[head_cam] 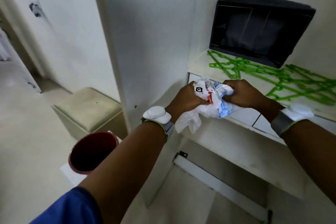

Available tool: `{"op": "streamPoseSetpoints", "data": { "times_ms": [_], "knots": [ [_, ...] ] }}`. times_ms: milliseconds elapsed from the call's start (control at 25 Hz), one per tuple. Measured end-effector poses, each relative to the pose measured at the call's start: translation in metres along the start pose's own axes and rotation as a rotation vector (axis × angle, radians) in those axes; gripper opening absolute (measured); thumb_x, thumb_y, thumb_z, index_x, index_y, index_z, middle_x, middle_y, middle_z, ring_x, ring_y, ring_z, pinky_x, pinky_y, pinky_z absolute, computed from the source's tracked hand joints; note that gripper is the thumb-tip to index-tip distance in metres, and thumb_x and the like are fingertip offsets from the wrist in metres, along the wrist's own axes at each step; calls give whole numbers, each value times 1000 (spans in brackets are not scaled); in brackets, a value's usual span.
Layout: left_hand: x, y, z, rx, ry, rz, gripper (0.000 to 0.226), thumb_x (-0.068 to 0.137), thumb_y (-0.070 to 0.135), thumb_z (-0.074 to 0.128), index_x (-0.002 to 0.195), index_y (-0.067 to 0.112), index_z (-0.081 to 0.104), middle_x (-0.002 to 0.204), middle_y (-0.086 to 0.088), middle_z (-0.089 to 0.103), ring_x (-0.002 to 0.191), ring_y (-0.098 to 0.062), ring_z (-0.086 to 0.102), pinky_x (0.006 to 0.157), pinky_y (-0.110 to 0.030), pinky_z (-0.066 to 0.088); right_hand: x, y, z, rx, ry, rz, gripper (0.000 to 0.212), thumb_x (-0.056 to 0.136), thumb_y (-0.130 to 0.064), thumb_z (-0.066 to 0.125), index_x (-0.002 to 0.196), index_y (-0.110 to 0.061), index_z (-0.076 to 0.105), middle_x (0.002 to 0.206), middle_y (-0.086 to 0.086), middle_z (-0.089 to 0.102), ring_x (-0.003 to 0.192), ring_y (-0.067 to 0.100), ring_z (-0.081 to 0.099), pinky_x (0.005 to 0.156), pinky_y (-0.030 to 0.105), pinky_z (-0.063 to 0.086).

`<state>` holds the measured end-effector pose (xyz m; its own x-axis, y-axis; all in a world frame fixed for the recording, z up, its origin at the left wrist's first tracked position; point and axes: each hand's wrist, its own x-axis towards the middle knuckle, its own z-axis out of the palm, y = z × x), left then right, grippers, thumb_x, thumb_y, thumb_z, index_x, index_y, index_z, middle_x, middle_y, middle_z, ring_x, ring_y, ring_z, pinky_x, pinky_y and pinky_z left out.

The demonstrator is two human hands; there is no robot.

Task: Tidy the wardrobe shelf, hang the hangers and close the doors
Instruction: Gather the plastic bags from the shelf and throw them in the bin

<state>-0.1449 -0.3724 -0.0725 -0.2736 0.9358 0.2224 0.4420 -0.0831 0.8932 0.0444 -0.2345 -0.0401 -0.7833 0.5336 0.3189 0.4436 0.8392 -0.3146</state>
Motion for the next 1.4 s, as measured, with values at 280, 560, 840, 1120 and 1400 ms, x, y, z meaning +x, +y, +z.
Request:
{"op": "streamPoseSetpoints", "data": {
  "times_ms": [280, 560, 840, 1120, 1400],
  "knots": [
    [-130, -16, -78, -13, -41, 19, 29, 66, 25, 83, 88, 35, 68, 78, 24, 68, 72, 21, 62, 68, 0, 44, -53, -128, 65, 35, 24, 22, 18, 74, -3, 73, 78, -15, 60, 73, -1, 64, 71, 23, 61, 69, 37, 48],
    [-224, -74, -221, 82, -231, -183, 26, 74, 17, 80, 74, 34, 61, 63, 33, 67, 58, 19, 61, 49, 1, 43, -84, -290, 145, 70, 22, -237, 9, 73, -21, 69, 81, -17, 67, 77, 0, 70, 68, 23, 65, 62, 32, 51],
    [-234, -143, -329, 111, -13, -419, 19, 79, 17, 73, 83, 29, 59, 81, 11, 63, 73, -6, 62, 61, -19, 48, 16, -372, 234, 88, -41, -225, 15, 73, -26, 63, 77, -12, 62, 73, 6, 69, 67, 30, 64, 59, 36, 48],
    [-220, -244, -347, 9, 227, -411, 13, 80, 11, 76, 92, 15, 71, 80, 14, 71, 74, 5, 64, 67, -18, 51, 97, -368, 339, 335, -168, 109, 30, 71, -22, 64, 100, -18, 69, 97, 6, 74, 92, 29, 66, 77, 36, 54],
    [-167, -380, -333, -147, 393, -603, 39, 78, 16, 75, 111, -1, 62, 110, -22, 68, 101, -28, 66, 92, -50, 55, 149, -337, 486, 675, -386, 616, 31, 80, -22, 69, 110, -11, 66, 107, 9, 68, 97, 26, 63, 83, 34, 49]
  ]
}}
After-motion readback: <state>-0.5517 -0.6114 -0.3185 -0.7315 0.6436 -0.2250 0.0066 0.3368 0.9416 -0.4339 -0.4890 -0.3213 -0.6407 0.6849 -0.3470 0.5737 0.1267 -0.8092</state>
